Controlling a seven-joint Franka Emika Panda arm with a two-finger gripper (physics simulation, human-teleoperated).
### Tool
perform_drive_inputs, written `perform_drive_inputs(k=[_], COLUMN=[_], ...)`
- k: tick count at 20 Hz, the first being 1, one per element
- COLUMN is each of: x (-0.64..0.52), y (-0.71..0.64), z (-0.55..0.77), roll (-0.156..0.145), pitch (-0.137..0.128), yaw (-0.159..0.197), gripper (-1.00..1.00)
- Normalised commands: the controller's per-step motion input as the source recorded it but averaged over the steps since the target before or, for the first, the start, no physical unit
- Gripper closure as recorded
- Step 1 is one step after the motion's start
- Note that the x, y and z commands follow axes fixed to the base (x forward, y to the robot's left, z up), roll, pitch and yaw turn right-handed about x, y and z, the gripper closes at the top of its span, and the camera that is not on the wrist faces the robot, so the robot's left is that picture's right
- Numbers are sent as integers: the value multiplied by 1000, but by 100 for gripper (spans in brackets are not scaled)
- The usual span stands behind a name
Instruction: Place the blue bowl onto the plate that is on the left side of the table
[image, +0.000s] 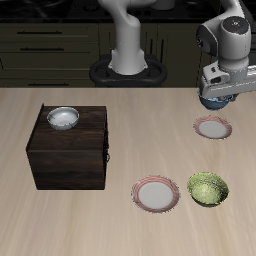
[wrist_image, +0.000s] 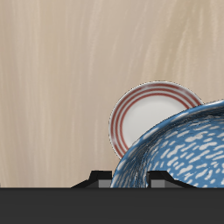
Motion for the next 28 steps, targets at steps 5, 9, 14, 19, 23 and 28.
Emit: perform_drive_inputs(k=[5,9,14,19,23,28], x=[223,116,35,-145,-273,-303], y=[48,-11,9,-12,109,128], z=[-212,-326,-477,-412,-334,-54], roll=[-29,-22,-34,-11,58,132], pitch=[38,62,81,68,78,18], yaw=[15,9,33,-1,-20,-21], gripper=[100,100,100,100,100,-100])
